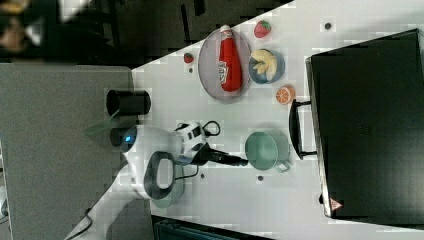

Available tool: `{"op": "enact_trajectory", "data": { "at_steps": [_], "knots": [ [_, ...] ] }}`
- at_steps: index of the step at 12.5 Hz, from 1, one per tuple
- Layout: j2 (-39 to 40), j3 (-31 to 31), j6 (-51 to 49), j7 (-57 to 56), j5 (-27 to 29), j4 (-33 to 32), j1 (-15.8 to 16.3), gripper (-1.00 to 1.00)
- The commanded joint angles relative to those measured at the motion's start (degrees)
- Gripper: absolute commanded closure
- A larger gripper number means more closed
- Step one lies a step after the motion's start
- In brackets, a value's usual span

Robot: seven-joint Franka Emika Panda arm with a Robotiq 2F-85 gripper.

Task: Drag mug right to left.

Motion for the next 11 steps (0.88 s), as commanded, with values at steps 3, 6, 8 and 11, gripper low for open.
{"op": "enact_trajectory", "data": {
  "at_steps": [3,6,8,11],
  "knots": [
    [4.9,0.1,7.8,-5.9,-3.7,1.6,-0.4,-1.0],
    [7.9,-0.1,11.1,-5.9,-4.3,1.0,-0.4,-0.43],
    [8.2,-0.1,11.1,-5.9,-4.3,0.6,-0.4,0.05],
    [8.2,-0.1,13.0,-5.9,-4.3,0.3,-0.3,0.65]
  ]
}}
